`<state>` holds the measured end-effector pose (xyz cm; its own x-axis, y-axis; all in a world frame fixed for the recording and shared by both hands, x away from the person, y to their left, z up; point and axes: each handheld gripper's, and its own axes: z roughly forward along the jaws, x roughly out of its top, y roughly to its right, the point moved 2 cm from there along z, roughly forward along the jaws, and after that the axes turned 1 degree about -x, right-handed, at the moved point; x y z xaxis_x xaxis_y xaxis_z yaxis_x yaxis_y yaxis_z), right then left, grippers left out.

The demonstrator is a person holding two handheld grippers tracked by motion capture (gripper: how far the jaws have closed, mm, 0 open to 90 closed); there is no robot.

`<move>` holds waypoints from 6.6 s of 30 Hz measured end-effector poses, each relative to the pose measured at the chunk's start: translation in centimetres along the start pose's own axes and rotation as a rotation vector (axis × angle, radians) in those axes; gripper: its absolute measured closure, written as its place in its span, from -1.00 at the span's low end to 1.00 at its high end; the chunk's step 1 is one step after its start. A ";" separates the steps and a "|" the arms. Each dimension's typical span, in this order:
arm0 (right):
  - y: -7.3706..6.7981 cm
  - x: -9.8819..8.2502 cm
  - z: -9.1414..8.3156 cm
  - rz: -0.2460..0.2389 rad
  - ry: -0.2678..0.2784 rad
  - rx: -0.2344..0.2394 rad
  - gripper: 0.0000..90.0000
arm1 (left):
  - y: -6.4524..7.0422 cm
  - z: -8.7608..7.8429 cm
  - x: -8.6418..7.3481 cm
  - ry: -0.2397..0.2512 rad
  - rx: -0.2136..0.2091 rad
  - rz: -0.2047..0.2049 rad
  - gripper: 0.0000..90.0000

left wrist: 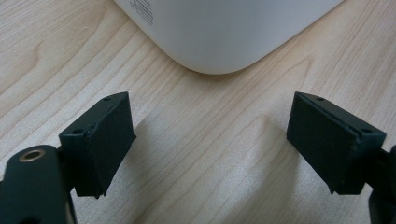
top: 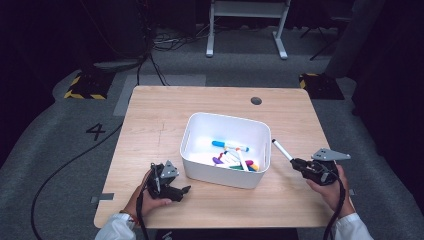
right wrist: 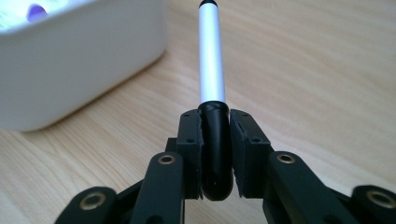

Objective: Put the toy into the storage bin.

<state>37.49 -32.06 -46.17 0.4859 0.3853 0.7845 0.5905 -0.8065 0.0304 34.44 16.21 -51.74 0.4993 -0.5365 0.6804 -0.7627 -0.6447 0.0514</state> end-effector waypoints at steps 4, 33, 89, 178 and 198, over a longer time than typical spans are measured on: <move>0.2 1.5 -1.4 -0.021 0.043 0.006 0.67 | 0.0 0.0 0.0 0.000 0.001 -0.001 -0.67; -5.4 13.3 -3.9 -0.250 0.140 0.151 0.67 | 0.0 0.0 0.0 0.000 0.002 0.001 -0.67; -15.5 15.0 3.6 -0.590 -0.200 0.455 0.67 | 0.0 0.0 0.0 0.001 0.002 0.001 -0.67; -0.7 -2.2 -0.4 -0.210 -0.193 -0.059 -0.44 | 0.0 0.0 0.0 0.000 0.002 -0.002 -0.67; 0.7 -5.9 -0.8 -0.094 -0.181 -0.031 -0.49 | 0.0 0.0 0.0 0.000 0.002 -0.003 -0.67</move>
<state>34.54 -35.22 -50.31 0.5393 0.5317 0.6530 0.6199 -0.7755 0.1195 34.43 16.20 -51.75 0.5014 -0.5345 0.6804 -0.7604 -0.6473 0.0519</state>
